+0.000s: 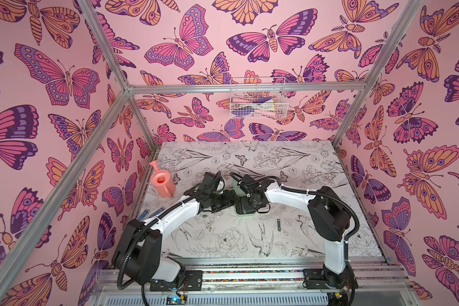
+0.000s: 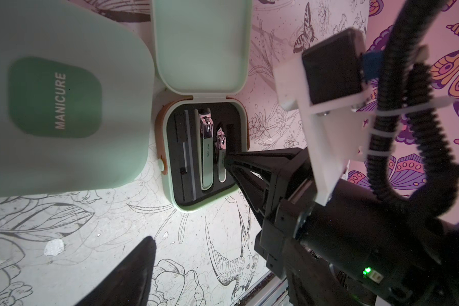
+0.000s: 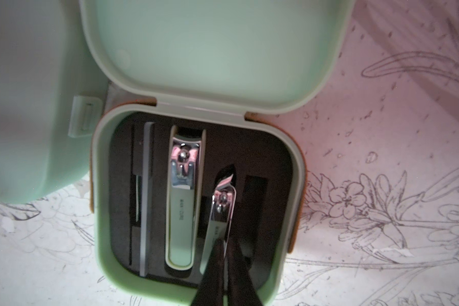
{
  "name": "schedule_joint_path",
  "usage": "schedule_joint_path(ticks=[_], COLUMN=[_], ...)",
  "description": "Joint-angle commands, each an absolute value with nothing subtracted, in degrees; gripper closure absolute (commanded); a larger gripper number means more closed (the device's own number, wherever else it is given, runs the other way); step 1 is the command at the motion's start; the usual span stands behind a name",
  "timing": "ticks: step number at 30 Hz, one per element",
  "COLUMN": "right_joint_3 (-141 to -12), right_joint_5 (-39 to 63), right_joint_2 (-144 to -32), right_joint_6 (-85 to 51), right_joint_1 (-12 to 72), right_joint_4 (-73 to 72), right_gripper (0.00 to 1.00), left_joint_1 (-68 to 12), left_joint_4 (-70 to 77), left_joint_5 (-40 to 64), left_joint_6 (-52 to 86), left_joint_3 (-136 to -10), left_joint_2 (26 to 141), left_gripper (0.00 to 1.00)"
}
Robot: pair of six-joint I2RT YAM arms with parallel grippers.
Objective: Organize nail clipper sets
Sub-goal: Place the nail clipper in the storage box.
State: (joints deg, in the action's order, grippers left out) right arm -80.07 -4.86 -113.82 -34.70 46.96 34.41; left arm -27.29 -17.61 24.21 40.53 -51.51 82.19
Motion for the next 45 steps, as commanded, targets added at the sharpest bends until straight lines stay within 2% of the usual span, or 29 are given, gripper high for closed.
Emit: schedule_joint_path(ticks=[1, 17, 30, 37, 45], right_joint_3=[-78.2, -77.5, -82.2, -79.3, -65.2], right_joint_5=[-5.6, -7.7, -9.3, -13.5, -16.8], right_joint_2=[-116.7, -116.9, -110.5, -101.8, -87.9], right_joint_6=[-35.8, -35.5, -33.9, -35.7, -42.1], right_joint_1=[47.2, 47.3, 47.3, 47.2, 46.8], right_joint_4=[35.0, 36.2, 39.7, 44.9, 50.3], right_gripper=[0.92, 0.92, 0.91, 0.78, 0.61], left_joint_1=[-26.9, -26.9, -26.9, -27.0, -27.1], left_joint_4=[-17.1, -16.9, -16.9, -17.0, -16.9], left_joint_5=[24.9, 25.2, 25.2, 25.8, 26.0], left_joint_6=[40.2, 40.3, 40.6, 40.3, 40.0], left_joint_3=[-50.7, -50.7, -50.3, -50.3, -49.6], left_joint_2=[82.7, 83.0, 81.7, 81.7, 81.7], left_gripper=[0.22, 0.22, 0.22, 0.22, 0.22])
